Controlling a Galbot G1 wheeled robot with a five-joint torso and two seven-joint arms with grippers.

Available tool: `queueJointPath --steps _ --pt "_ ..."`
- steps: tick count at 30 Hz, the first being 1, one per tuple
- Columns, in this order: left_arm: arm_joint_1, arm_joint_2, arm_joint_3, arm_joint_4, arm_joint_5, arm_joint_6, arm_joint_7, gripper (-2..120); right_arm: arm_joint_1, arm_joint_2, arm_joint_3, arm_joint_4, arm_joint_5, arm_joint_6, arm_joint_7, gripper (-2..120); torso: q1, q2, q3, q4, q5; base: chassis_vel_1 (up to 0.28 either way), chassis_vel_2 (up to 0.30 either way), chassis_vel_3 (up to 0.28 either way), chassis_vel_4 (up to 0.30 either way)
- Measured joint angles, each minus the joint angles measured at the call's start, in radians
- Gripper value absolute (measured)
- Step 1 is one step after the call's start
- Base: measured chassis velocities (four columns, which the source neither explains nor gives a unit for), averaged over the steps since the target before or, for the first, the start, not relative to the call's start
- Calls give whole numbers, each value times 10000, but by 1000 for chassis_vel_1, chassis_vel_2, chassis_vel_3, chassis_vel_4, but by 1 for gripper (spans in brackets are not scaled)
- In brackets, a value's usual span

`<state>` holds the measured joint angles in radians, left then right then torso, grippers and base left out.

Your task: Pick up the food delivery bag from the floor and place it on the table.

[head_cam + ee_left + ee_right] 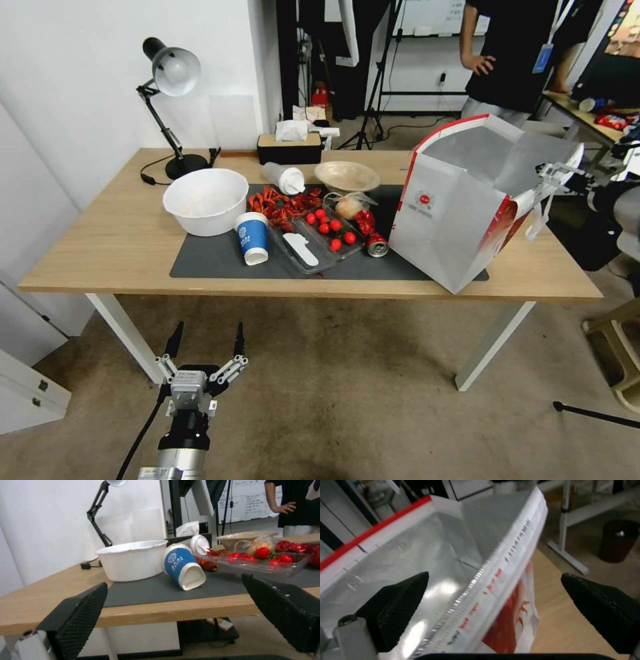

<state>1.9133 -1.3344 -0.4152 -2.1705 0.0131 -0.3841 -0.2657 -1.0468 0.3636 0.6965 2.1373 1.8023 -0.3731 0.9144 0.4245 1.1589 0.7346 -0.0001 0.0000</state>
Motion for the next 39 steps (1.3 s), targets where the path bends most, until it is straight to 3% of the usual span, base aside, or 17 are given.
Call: queueJointPath --steps 5,14,21,30,39 --pt "5 -12 -12 -29 -7 -9 -1 100 -382 94 123 442 -1194 625 -378 100 0 0 0 0 0 0 0 0 0" --pt "139 -74 -164 -336 -86 -12 147 100 -1700 583 263 2339 -3375 1361 -628 100 0 0 -1 1 -3 0 0 0 0" --pt "149 -165 -213 -615 -364 -51 279 100 -3272 1369 -99 3051 -7291 2929 -2574 100 0 1 -1 -2 -1 0 0 0 0" --pt "154 -193 -219 -691 -539 -91 166 100 -5073 2063 -162 3348 -9978 4752 -4631 100 -1 1 -1 -1 -1 0 0 0 0" --pt "195 -220 -153 -760 -543 36 58 100 -6833 3027 -720 3006 -12320 5901 -5842 100 -1 1 -1 -1 1 0 0 0 0"
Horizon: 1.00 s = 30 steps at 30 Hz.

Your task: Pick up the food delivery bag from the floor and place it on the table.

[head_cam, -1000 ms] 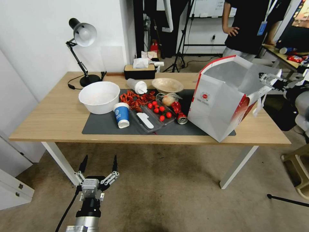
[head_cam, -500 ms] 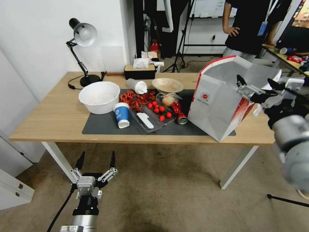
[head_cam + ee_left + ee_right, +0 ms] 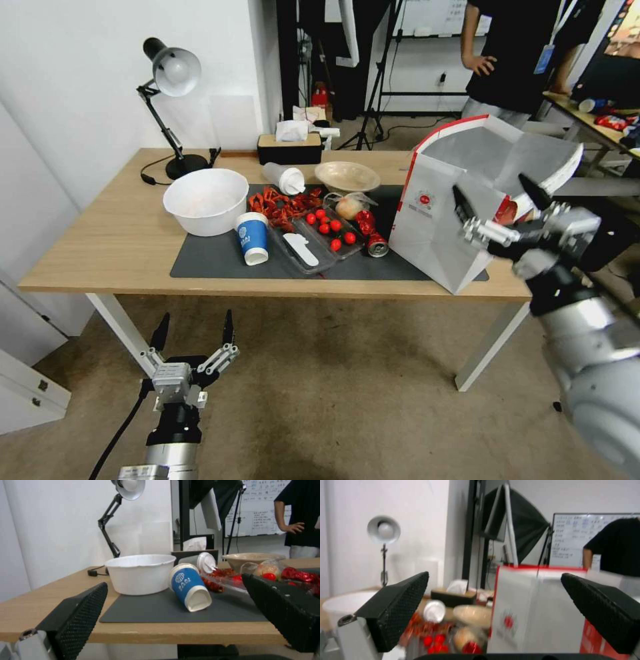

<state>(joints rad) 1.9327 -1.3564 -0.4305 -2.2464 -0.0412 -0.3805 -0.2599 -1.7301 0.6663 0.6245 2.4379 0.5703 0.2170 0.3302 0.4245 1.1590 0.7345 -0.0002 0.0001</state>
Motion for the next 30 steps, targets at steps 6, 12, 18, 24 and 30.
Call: queueJointPath --steps 6,12,18,24,30 --pt "19 36 31 158 -59 -143 139 100 -1223 991 -572 -564 -1228 884 -64 100 0 0 0 1 -2 0 0 0 0" --pt "-6 78 107 288 -261 -260 346 100 -1863 1934 -979 -1488 -2331 2260 -294 100 0 0 0 0 -1 0 0 0 0" --pt "-158 155 115 446 -576 -321 635 100 -2209 2958 -1616 -2386 -2691 3372 -388 100 0 0 1 0 -2 0 0 0 0" --pt "-277 213 142 574 -767 -350 809 100 -2207 3178 -1820 -2798 -2678 3668 -469 100 0 -1 1 1 -2 0 0 0 0" --pt "-339 227 164 829 -783 -413 782 100 -2103 3166 -1884 -2987 -2535 3704 -490 100 0 -2 1 1 -2 0 0 0 0"
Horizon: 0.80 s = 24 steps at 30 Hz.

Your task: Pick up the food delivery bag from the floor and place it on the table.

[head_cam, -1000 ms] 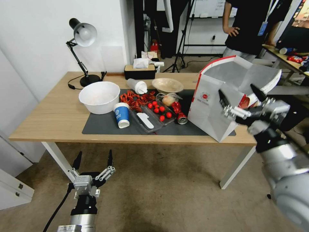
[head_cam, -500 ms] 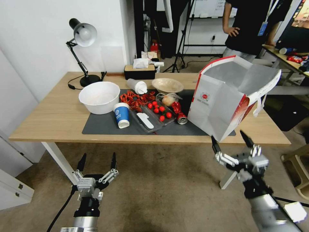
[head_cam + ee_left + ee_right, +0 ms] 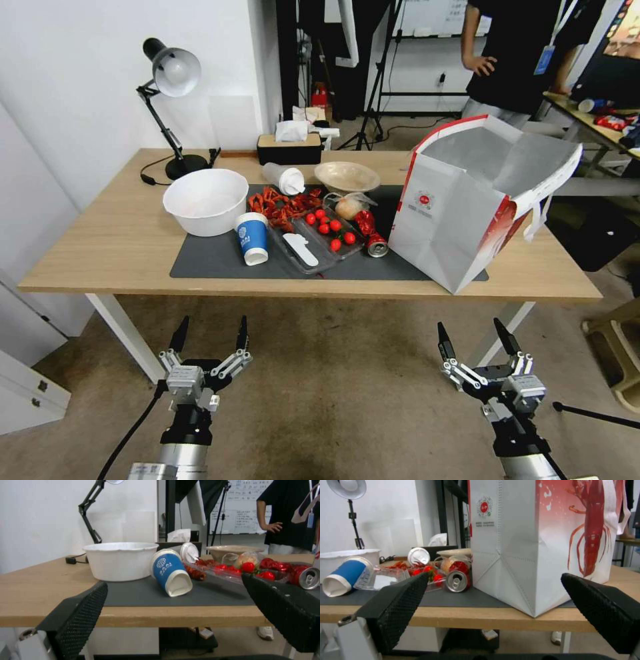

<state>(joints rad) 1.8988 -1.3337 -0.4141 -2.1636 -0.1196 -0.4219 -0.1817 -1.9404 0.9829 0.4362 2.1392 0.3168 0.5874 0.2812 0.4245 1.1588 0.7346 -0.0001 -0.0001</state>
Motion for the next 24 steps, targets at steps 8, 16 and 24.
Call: queueJointPath --steps 8,16,24 --pt "-77 16 -17 140 31 -95 -156 100 29 -50 -29 -62 36 -4 11 100 1 1 0 0 1 0 0 0 0" --pt "-80 19 -16 147 47 -100 -170 100 29 -64 -32 -61 37 -30 26 100 1 0 0 0 1 0 0 0 0" --pt "-76 19 -16 148 55 -100 -173 100 29 -69 -32 -50 45 -45 31 100 1 0 0 0 1 0 0 0 0"
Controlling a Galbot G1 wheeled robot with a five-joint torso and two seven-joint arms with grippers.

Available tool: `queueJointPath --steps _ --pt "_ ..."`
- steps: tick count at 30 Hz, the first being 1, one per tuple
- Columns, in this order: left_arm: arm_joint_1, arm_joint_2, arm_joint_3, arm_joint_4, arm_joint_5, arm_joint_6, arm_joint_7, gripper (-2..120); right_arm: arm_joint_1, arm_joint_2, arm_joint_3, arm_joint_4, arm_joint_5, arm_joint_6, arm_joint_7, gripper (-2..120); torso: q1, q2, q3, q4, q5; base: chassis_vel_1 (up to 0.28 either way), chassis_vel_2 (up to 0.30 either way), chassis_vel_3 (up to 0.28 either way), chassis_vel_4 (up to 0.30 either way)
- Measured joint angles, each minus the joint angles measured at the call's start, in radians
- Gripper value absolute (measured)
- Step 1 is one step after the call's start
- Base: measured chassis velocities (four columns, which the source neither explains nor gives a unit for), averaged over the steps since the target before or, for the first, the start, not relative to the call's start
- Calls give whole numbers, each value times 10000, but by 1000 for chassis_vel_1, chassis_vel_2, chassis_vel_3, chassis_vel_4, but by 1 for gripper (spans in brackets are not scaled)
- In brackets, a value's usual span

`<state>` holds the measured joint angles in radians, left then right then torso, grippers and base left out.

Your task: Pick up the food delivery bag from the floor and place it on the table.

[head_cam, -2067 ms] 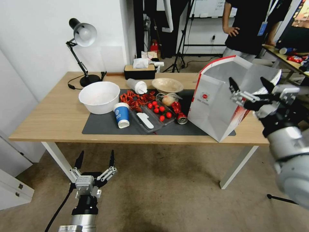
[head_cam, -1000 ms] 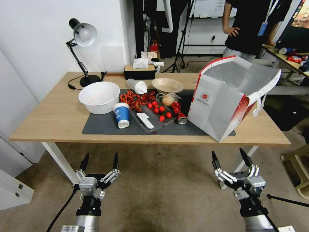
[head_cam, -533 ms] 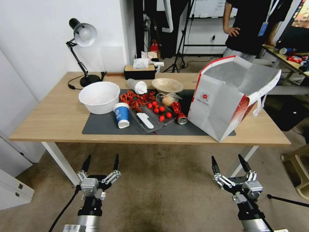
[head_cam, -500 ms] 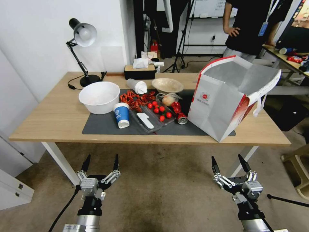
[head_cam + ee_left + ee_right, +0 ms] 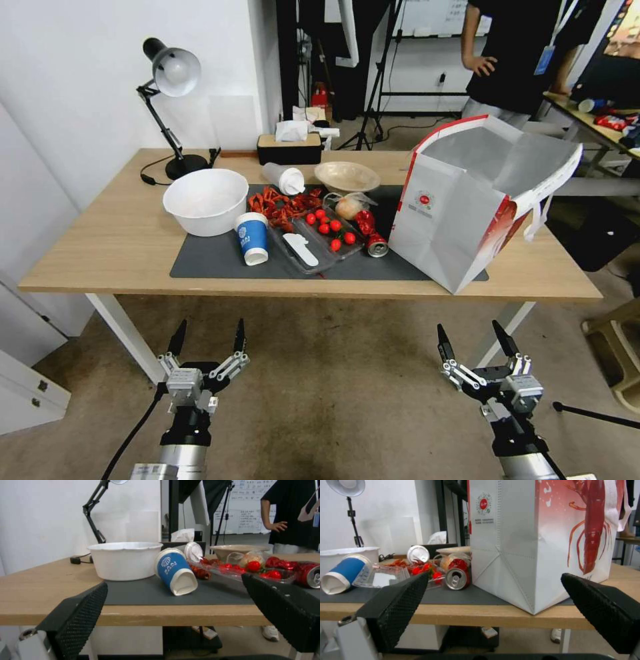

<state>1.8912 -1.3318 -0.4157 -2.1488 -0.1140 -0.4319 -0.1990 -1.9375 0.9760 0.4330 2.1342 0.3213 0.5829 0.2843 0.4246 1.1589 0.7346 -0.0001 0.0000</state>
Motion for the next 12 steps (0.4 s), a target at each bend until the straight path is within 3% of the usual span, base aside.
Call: queueJointPath --steps 12 --pt "3 0 0 0 10 0 -1 100 0 -6 5 11 8 -13 10 100 0 0 0 0 0 0 0 0 0"
